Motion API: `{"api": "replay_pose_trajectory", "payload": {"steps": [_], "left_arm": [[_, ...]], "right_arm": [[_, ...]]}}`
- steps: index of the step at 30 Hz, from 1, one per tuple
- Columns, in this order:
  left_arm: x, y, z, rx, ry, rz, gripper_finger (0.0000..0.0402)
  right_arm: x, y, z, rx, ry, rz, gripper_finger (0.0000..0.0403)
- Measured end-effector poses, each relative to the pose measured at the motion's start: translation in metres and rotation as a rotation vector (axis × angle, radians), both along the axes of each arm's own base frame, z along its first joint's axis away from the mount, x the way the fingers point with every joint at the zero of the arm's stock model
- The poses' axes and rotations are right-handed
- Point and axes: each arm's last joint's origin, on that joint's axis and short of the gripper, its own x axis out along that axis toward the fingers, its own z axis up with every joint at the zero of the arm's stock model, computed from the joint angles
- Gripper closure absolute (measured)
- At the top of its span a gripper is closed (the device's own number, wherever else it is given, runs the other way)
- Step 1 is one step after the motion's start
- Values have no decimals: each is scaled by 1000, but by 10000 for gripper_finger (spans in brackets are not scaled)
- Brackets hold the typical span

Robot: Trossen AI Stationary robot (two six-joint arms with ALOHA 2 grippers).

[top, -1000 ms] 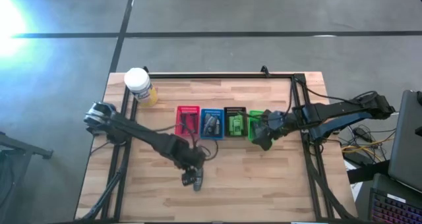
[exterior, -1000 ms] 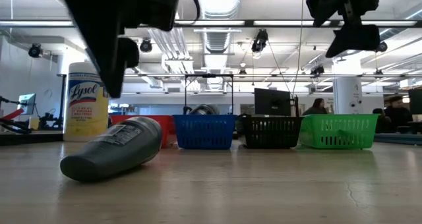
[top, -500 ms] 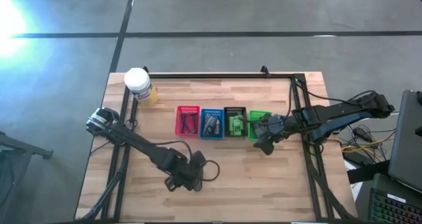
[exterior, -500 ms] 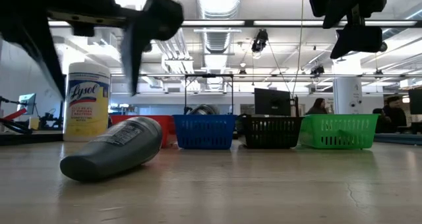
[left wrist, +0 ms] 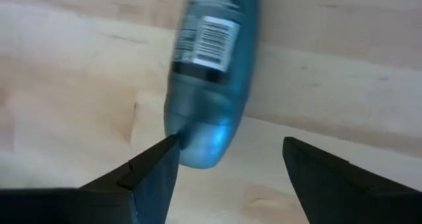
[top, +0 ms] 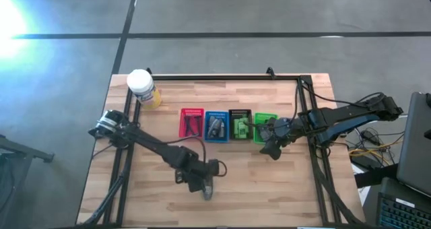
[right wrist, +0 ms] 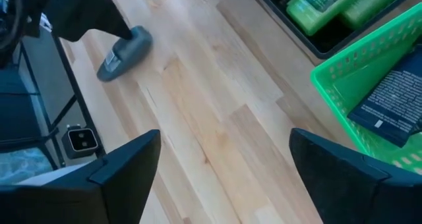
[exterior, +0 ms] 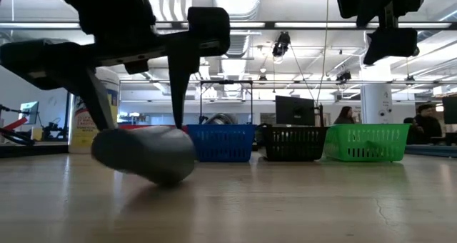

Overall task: Pick & Place Travel size toiletries
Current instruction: Put the deodorant into the blue basket

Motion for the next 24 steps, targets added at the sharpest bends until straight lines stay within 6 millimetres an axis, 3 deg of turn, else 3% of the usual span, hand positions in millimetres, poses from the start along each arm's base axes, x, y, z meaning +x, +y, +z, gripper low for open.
{"api": "replay_pose_trajectory", "payload": {"steps": [10, 17, 24], "left_arm": [[1, 2, 1, -4, -7, -24, 129], [7, 0, 17, -113, -15, 187, 129], [14, -6, 31, -381, 76, 425, 129]], "right_arm": [[0, -3, 0, -5, 1, -14, 53], [1, -4, 0, 0, 3, -28, 64], [0, -4, 0, 16, 8, -49, 57]]}}
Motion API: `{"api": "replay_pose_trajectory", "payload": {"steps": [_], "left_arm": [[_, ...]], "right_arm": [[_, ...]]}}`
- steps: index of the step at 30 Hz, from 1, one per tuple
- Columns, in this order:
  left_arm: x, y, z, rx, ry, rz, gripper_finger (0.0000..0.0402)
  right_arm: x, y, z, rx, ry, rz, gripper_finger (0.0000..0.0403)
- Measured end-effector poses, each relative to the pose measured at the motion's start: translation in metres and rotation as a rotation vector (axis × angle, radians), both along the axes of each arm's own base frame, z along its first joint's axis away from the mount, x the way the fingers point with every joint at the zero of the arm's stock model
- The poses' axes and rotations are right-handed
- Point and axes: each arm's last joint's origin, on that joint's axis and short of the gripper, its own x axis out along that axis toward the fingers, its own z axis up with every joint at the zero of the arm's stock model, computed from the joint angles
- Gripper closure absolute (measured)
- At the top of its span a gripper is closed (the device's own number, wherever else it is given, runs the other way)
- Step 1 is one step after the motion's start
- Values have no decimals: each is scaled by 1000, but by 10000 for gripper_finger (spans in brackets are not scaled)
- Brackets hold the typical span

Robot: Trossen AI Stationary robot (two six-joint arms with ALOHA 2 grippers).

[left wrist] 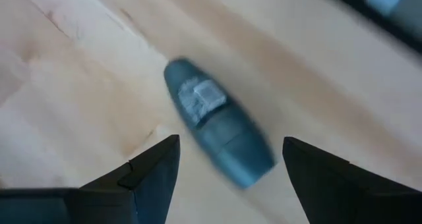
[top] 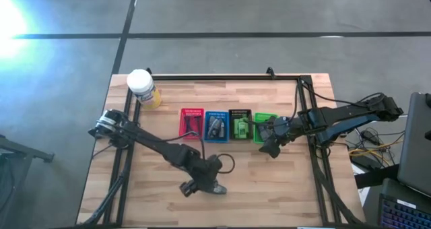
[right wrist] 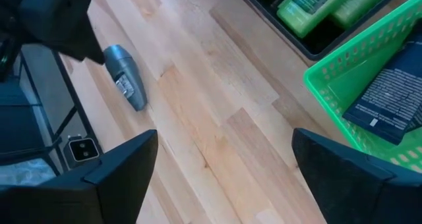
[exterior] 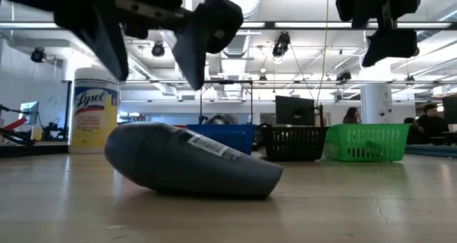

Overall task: Pick & Place Travel size toiletries
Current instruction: Put the deodorant into the blue basket

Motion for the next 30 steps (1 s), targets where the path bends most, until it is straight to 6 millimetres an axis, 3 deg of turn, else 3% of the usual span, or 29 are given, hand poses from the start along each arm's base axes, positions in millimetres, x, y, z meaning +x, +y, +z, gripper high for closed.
{"api": "replay_pose_trajectory", "payload": {"steps": [5, 12, 30], "left_arm": [[6, -7, -11, -124, 83, 125, 128], [23, -8, -30, -47, 105, 374, 129], [27, -7, -43, -77, 186, 380, 129]], "right_arm": [[0, 0, 0, -1, 1, 0, 43], [-1, 0, -2, -3, 7, -1, 47], [-2, 0, -4, -8, 29, 2, 48]]}}
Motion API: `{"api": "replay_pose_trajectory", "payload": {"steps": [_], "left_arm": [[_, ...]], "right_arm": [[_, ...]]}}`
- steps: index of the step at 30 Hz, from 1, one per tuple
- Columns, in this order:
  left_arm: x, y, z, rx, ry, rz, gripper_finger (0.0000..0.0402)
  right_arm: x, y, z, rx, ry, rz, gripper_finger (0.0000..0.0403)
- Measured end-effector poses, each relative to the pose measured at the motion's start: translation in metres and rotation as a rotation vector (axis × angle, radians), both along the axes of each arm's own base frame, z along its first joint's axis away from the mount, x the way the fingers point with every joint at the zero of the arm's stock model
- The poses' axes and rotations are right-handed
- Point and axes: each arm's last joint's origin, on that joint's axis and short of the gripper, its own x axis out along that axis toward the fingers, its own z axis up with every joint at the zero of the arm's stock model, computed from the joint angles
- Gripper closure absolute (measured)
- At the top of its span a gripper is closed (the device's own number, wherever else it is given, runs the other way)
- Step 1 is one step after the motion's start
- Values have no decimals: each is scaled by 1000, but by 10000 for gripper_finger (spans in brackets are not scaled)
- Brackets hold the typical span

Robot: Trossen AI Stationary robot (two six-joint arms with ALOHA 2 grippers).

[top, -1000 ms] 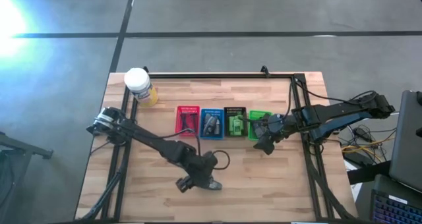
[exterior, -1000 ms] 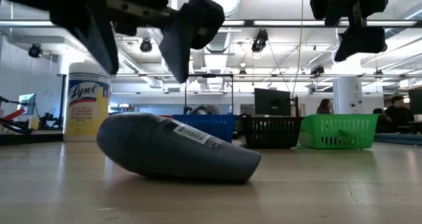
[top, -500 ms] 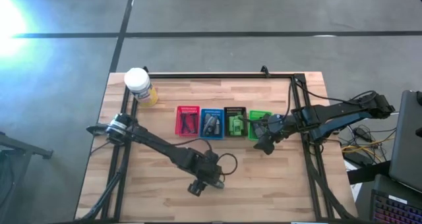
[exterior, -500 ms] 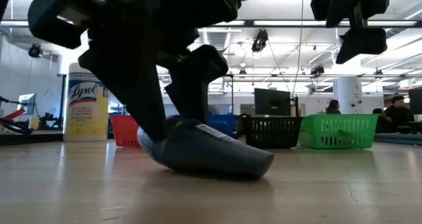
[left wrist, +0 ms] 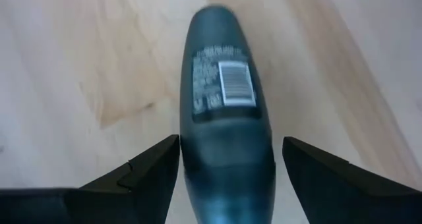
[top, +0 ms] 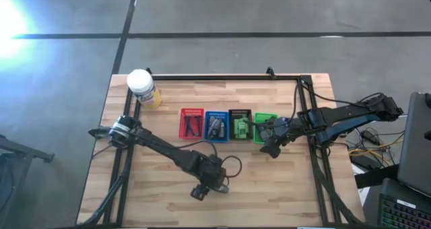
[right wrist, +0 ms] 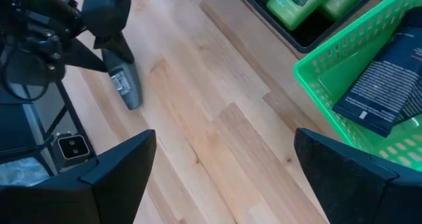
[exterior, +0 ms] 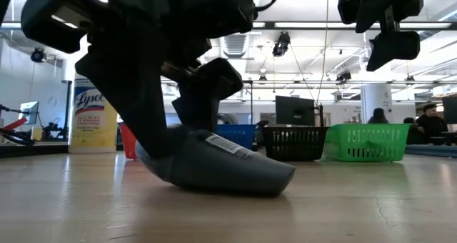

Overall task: Pick & Place Travel size toiletries
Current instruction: Put the deodorant into the blue basket

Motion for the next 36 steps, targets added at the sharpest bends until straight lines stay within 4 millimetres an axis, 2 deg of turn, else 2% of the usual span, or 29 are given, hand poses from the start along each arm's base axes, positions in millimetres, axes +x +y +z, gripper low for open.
{"api": "replay_pose_trajectory", "payload": {"steps": [20, 26, 28, 31, 36], "left_arm": [[0, -1, -11, 5, -38, -32, 131], [0, 1, -10, 38, -50, -28, 170], [0, 1, -7, 42, -61, -27, 187], [-1, 5, 6, 65, -71, 11, 191], [-4, 25, 34, 84, -76, 219, 191]], "right_arm": [[0, 0, 0, -15, 0, -10, 74], [0, 0, 0, -16, -1, -8, 63], [0, 2, 0, -13, -1, -4, 60], [-1, 5, 0, -13, -2, 13, 58], [-4, 10, 5, -34, -33, -23, 72]]}}
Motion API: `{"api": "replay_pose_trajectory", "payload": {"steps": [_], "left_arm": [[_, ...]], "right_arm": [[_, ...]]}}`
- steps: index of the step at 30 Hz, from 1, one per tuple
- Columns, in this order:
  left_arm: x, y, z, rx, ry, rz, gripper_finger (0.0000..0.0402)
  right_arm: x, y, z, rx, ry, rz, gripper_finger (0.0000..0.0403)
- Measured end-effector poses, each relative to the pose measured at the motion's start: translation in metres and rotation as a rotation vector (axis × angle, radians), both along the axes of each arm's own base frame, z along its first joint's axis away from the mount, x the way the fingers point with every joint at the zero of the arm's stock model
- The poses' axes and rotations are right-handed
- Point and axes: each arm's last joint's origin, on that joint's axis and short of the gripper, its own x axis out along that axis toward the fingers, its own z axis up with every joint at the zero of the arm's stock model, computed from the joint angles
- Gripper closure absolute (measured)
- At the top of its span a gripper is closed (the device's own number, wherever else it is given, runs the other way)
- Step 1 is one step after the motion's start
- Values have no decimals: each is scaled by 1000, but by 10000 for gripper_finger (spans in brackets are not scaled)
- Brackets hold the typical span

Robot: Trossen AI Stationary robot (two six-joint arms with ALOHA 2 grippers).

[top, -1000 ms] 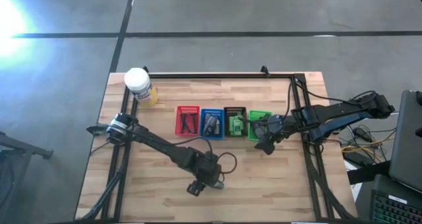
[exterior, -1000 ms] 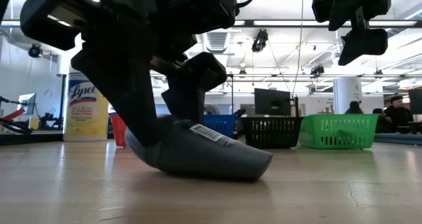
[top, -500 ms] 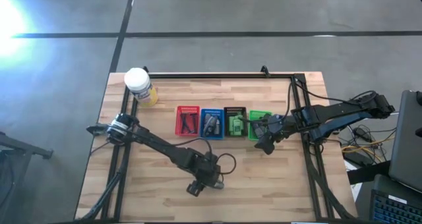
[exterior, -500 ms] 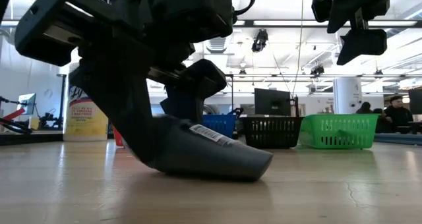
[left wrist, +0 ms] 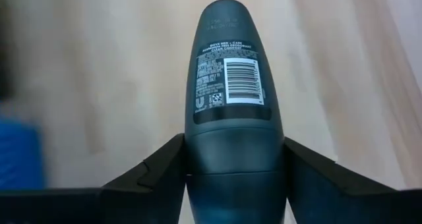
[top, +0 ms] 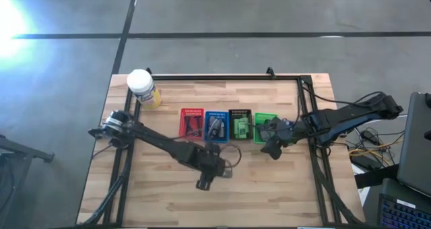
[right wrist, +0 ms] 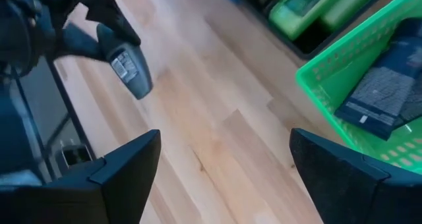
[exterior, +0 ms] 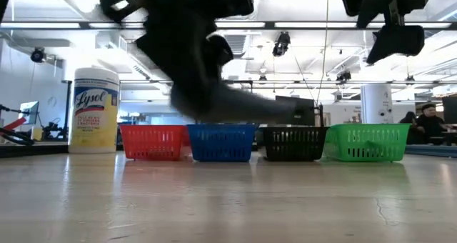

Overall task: Pick & Place Travel size toiletries
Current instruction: Put the deodorant into the blue basket

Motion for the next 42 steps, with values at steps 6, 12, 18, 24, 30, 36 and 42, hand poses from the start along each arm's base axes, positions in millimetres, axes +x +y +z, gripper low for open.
{"api": "replay_pose_trajectory", "payload": {"steps": [6, 12, 18, 24, 30, 36, 42], "left_arm": [[-2, 44, 33, -55, -130, 541, 191], [18, 80, 46, -179, -312, 708, 191], [18, 112, 37, -62, -253, 672, 191], [12, 131, 42, 278, -146, 125, 191], [7, 152, 47, 811, 14, -500, 191], [6, 167, 44, 1028, 141, -842, 191], [9, 162, 43, 1082, 143, -972, 191]], "right_arm": [[-12, -4, 13, -14, -94, -220, 88], [-23, -12, 24, -50, -204, -427, 84], [-23, -13, 24, -55, -205, -420, 68], [-23, -11, 23, -56, -182, -332, 60], [-23, -11, 23, -74, -180, -310, 73], [-25, -11, 22, -56, -163, -331, 92], [-28, -12, 18, -25, -112, -378, 103]]}}
